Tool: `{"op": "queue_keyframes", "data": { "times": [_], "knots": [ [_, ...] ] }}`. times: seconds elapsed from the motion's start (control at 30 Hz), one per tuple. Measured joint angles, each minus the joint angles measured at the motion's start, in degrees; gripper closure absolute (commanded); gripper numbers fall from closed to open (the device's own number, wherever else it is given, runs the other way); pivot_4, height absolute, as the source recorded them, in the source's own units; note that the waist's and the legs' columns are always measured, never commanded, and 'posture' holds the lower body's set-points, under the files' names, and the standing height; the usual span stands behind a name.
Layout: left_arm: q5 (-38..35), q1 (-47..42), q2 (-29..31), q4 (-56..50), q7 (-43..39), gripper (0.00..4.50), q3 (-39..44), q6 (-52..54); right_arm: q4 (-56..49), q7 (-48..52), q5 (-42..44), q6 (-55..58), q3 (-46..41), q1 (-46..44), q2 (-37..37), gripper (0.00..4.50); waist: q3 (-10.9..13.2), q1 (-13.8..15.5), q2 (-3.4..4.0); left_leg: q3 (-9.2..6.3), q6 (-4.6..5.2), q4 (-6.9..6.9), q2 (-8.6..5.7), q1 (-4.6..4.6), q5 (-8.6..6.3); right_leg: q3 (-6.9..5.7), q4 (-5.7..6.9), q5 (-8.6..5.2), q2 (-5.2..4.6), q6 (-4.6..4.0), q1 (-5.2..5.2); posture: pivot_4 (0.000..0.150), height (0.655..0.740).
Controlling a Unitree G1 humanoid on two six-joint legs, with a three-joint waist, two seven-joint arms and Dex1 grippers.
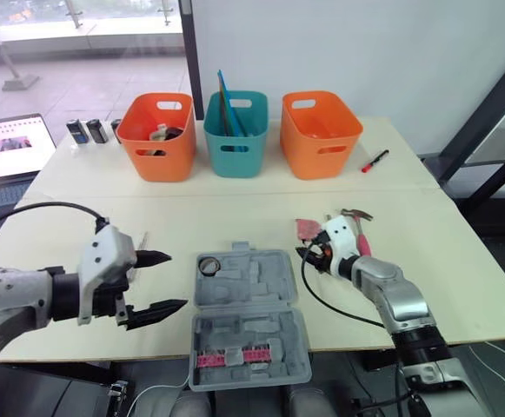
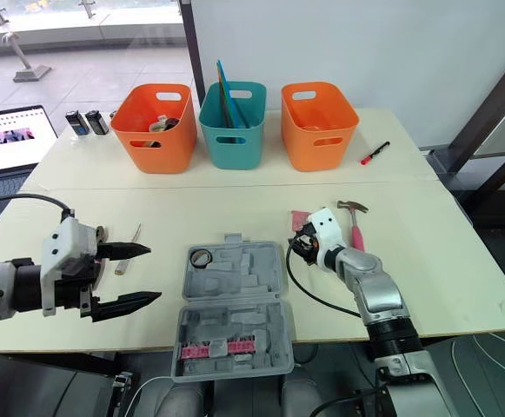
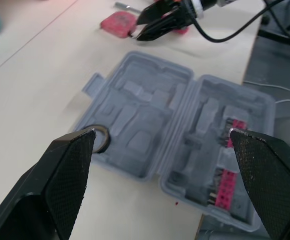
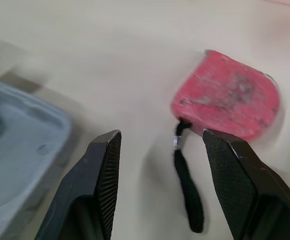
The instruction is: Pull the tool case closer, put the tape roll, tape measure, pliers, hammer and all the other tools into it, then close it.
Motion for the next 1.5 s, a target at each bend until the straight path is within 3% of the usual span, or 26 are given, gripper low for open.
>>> {"op": "queue_keyframes", "data": {
  "times": [0.2, 0.3, 0.43, 0.73, 1.13, 1.5],
  "knots": [
    [0.68, 0.38, -0.08, -0.05, 0.84, 0.0, 0.29, -0.11, 5.42, -1.73, 0.0, -0.1, -0.43, -2.29, 2.43, 1.76, 0.0, -0.06, 0.0, 0.0, 0.0, 0.04, 0.0, 0.0, 0.0, 0.0, 0.01, 0.01, 0.0, 0.0, 0.01, 0.15, 0.7344],
    [0.76, 0.74, -0.31, -0.09, 1.11, 0.0, 0.29, -0.11, 7.52, -2.08, -0.08, -0.56, -0.6, -3.72, 3.0, 2.53, -0.01, -0.31, 0.0, 0.0, 0.0, 0.04, 0.0, 0.01, 0.0, 0.0, 0.01, 0.01, 0.0, 0.01, 0.02, 0.15, 0.7344],
    [0.94, 0.87, -0.8, -0.11, 1.43, 0.0, 0.29, -0.11, 8.64, -2.72, -0.25, -1.35, -1.1, -3.92, 3.24, 4.45, -0.01, -0.83, -0.01, -0.02, 0.0, 0.02, 0.0, 0.01, 0.0, 0.0, 0.02, 0.01, 0.01, 0.01, 0.03, 0.15, 0.7344],
    [0.89, 0.75, -2.29, -0.2, 2.16, 0.0, -0.25, -0.19, 5.46, -2.13, -0.12, -0.09, -1.08, -1.65, 2.79, 4.45, -0.02, -1.08, -0.01, -0.03, 0.01, 0.03, 0.0, 0.02, 0.0, 0.0, 0.04, 0.01, 0.01, 0.04, 0.06, 0.15, 0.7344],
    [3.74, -2.13, -7.1, 1.06, 2.17, 0.0, -8.77, -3.93, -16.45, 1.67, 3.63, 12.53, -2.15, 12.89, -3.09, 4.45, -0.07, -0.47, -0.03, -0.04, 0.01, 0.07, 0.0, 0.08, 0.0, 0.0, 0.05, 0.0, 0.01, 0.03, 0.13, 0.15, 0.7344],
    [9.48, -9.27, -8.12, 8.69, -1.59, 0.0, -17.99, -7.65, -35.57, 3.47, 9.23, 20.73, -6.01, 31.03, -9.53, 4.45, -0.12, 0.49, -0.08, -0.05, 0.0, 0.14, -0.01, 0.08, 0.0, 0.0, 0.0, -0.01, 0.01, 0.02, 0.2, 0.15, 0.7344]
  ]
}}
